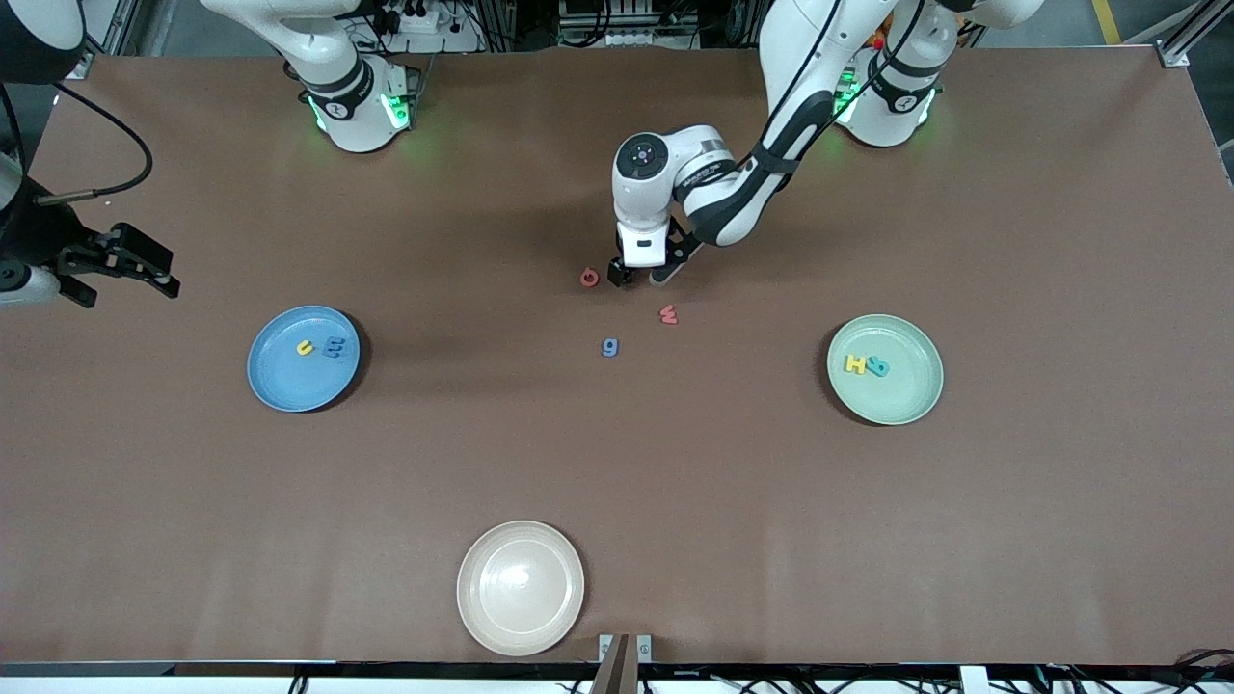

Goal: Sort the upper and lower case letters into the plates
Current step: 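Lower the left gripper and grasp the blue W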

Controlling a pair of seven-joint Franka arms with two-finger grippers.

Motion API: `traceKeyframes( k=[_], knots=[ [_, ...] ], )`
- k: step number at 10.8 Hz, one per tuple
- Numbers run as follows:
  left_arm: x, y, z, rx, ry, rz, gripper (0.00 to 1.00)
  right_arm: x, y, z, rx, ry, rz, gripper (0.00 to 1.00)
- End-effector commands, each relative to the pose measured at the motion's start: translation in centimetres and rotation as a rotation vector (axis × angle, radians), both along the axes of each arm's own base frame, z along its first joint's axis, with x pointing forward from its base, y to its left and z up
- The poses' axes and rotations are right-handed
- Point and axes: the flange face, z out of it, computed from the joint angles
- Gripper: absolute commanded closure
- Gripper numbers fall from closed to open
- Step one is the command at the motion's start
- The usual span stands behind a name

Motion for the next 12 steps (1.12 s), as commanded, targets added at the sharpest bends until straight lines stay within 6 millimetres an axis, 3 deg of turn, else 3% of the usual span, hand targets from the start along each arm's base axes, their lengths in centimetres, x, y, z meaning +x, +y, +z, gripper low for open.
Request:
traceKeyframes(
  k=[1,5,6,8,11,12],
  knots=[
    [-0.5,-0.6,-0.8,0.004,-0.014,0.020,0.09,-0.2,-0.3,0.1,0.012,0.010,-0.020,0.00],
    [-0.7,-1.5,0.0,-0.011,-0.027,0.011,0.10,-0.1,-0.1,0.1,0.012,0.012,-0.017,0.00],
    [-0.7,-1.5,0.0,-0.011,-0.027,0.010,0.17,-0.1,-0.1,0.1,0.012,0.012,-0.017,0.00],
    [-0.7,-1.5,-0.1,-0.010,-0.026,0.005,0.42,-0.1,-0.1,0.1,0.012,0.012,-0.017,0.00],
    [-1.0,-1.6,-0.1,-0.006,-0.026,-0.006,0.95,-0.1,-0.1,0.1,0.012,0.012,-0.017,0.00],
    [-0.9,-1.5,-0.2,-0.002,-0.025,-0.009,1.00,-0.1,-0.1,0.1,0.012,0.012,-0.017,0.00]
  ],
)
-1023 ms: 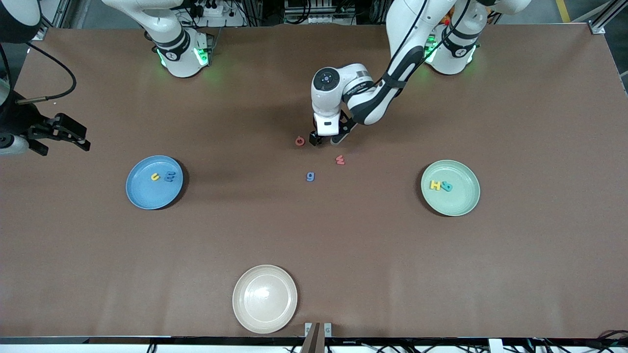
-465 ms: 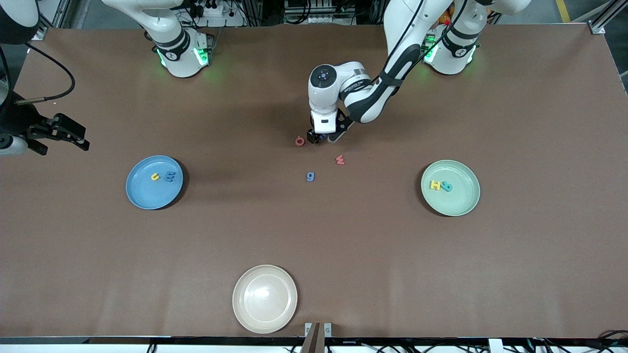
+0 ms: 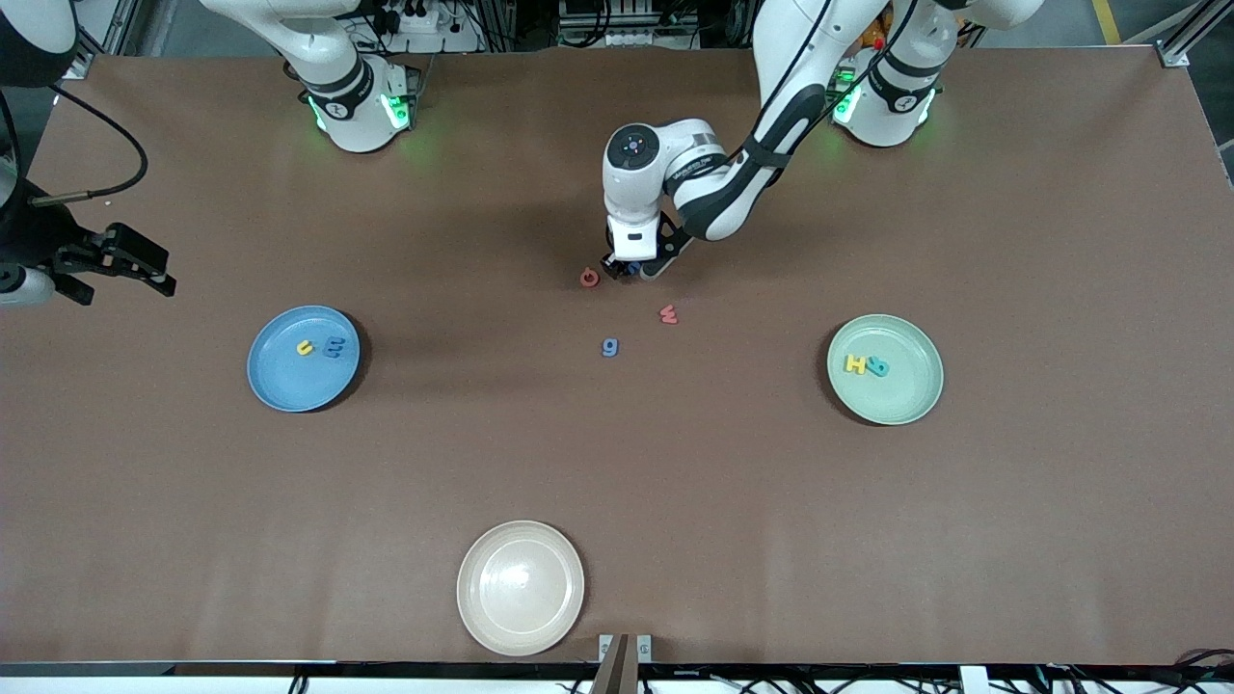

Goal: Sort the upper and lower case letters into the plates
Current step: 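Lower the left gripper and grasp the blue W, then carry the blue W onto the green plate with the left gripper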

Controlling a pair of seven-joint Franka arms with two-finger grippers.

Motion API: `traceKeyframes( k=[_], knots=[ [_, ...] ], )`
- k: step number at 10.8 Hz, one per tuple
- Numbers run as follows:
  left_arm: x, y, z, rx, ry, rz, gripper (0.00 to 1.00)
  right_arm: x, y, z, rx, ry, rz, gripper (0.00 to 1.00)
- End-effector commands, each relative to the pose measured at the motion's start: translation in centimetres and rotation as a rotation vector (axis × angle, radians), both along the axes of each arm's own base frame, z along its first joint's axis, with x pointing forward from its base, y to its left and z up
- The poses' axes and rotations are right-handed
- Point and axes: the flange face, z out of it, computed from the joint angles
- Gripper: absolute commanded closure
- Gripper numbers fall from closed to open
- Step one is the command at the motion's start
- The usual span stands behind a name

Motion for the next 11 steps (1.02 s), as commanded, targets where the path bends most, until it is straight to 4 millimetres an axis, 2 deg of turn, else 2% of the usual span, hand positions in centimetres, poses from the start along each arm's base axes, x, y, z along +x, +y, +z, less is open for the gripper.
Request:
traceKeyframes(
  k=[1,2,3,4,7,10,11],
  knots=[
    [-0.4,0.2,-1.4,0.022,-0.006,-0.017,1.00,-0.1,0.1,0.2,0.011,0.004,-0.012,0.00],
    [0.6,0.9,-1.2,0.022,-0.010,-0.073,1.00,-0.1,0.1,0.2,0.011,0.004,-0.012,0.00],
    [3.1,2.7,-0.8,0.027,-0.013,-0.078,1.00,-0.1,0.1,0.2,0.011,0.004,-0.012,0.00],
    [5.8,4.7,0.5,0.052,-0.018,-0.082,1.00,-0.1,0.2,0.2,0.011,0.005,-0.012,0.00],
    [13.1,11.5,5.1,0.061,-0.028,-0.127,1.00,-0.1,0.1,0.2,0.011,0.004,-0.012,0.00],
    [18.5,19.2,8.3,0.023,0.003,-0.160,1.00,-0.1,0.1,0.2,0.011,0.004,-0.013,0.00],
    [19.8,22.6,8.8,0.025,0.046,-0.181,1.00,-0.1,0.1,0.2,0.011,0.004,-0.013,0.00]
  ],
)
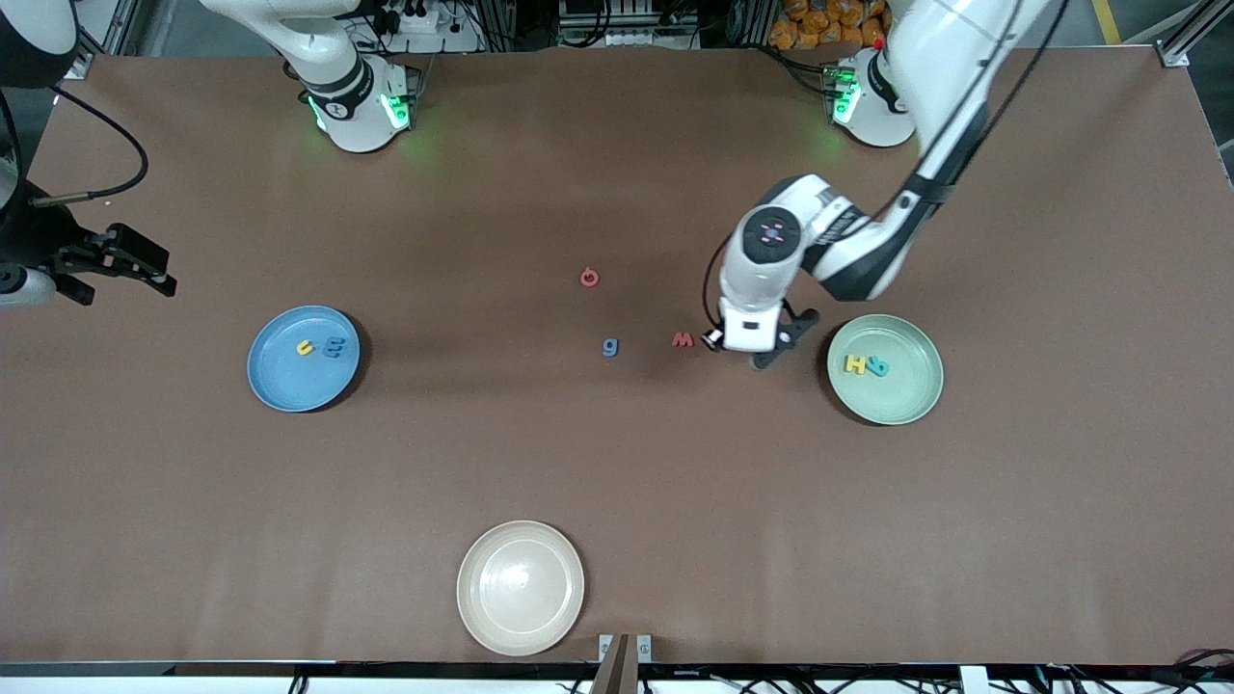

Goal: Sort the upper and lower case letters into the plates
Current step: 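Carry the blue W onto the green plate with the left gripper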

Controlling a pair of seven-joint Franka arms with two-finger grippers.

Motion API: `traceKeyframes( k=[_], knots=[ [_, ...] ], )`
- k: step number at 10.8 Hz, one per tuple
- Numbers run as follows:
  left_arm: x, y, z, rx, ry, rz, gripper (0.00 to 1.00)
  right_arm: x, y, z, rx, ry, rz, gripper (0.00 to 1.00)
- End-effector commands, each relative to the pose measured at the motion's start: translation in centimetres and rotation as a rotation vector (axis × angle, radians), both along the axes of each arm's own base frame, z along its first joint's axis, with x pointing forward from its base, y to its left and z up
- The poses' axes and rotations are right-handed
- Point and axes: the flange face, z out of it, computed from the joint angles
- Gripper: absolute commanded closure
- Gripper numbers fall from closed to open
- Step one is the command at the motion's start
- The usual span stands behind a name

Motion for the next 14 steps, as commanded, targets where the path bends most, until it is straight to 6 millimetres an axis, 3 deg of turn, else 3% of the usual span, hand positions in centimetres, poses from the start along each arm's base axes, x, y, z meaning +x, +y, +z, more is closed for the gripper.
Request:
traceKeyframes(
  k=[1,4,6,7,9,11,13,14],
  knots=[
    [2.0,7.3,1.9,0.012,0.080,-0.068,1.00,-0.2,0.1,0.2,0.011,0.003,-0.013,0.00],
    [3.0,16.1,4.5,0.018,0.203,-0.155,1.00,-0.2,0.1,0.3,0.011,0.002,-0.013,0.00],
    [3.4,21.8,3.6,-0.001,0.222,-0.202,1.00,-0.1,-0.1,0.2,0.011,0.003,-0.016,0.00],
    [3.9,23.2,3.7,-0.010,0.203,-0.217,1.00,-0.1,-0.2,0.2,0.011,0.003,-0.018,0.00],
    [4.8,23.6,3.3,-0.021,0.130,-0.233,1.00,-0.1,-0.2,0.2,0.011,0.003,-0.018,0.00],
    [5.8,27.1,1.3,0.016,0.082,-0.259,1.00,-0.1,-0.1,0.1,0.011,0.005,-0.015,0.00],
    [6.5,27.6,0.7,0.019,0.067,-0.275,1.00,0.0,-0.2,0.2,-0.003,0.000,-0.011,0.00],
    [6.6,27.6,0.8,0.022,0.062,-0.275,0.72,0.0,-0.4,0.3,-0.015,-0.002,-0.008,0.00]
  ],
)
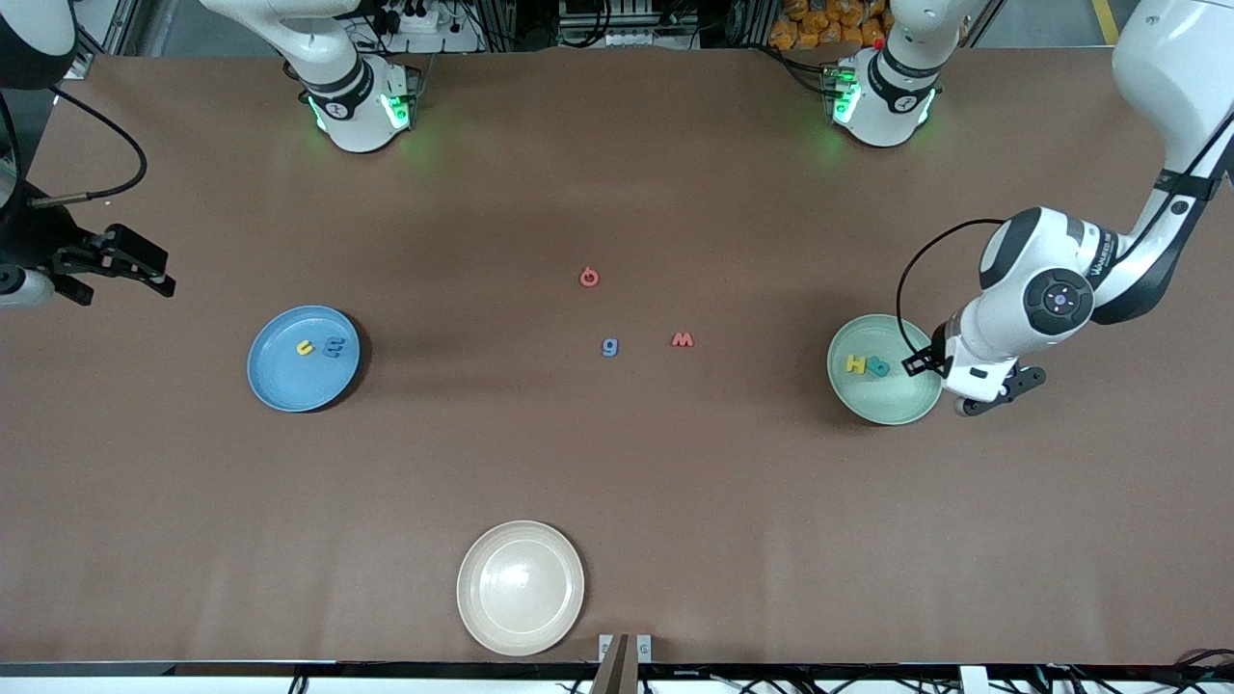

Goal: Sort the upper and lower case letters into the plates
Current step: 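Carry the blue W onto the green plate with the left gripper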

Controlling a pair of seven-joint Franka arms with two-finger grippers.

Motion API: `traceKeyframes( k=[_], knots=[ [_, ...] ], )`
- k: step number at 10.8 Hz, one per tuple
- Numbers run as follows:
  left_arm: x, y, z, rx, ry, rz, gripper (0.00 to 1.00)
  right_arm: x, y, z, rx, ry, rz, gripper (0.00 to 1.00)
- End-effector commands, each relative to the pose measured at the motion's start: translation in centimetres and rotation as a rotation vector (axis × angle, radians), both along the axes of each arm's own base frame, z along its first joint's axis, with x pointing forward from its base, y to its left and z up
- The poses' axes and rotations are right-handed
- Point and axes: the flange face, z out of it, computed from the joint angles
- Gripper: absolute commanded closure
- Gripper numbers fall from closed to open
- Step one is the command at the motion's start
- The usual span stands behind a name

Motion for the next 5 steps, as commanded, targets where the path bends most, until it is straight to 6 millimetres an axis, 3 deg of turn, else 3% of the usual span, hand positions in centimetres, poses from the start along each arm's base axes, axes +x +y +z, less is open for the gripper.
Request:
traceKeyframes(
  k=[1,5],
  knots=[
    [0.41,-0.19,0.40,0.008,-0.023,-0.024,0.01,0.00,-0.08,0.23,-0.013,-0.002,-0.004,0.00],
    [0.67,-1.09,0.96,0.008,-0.036,-0.029,0.00,0.14,-0.09,0.31,-0.015,-0.006,-0.004,0.00]
  ],
)
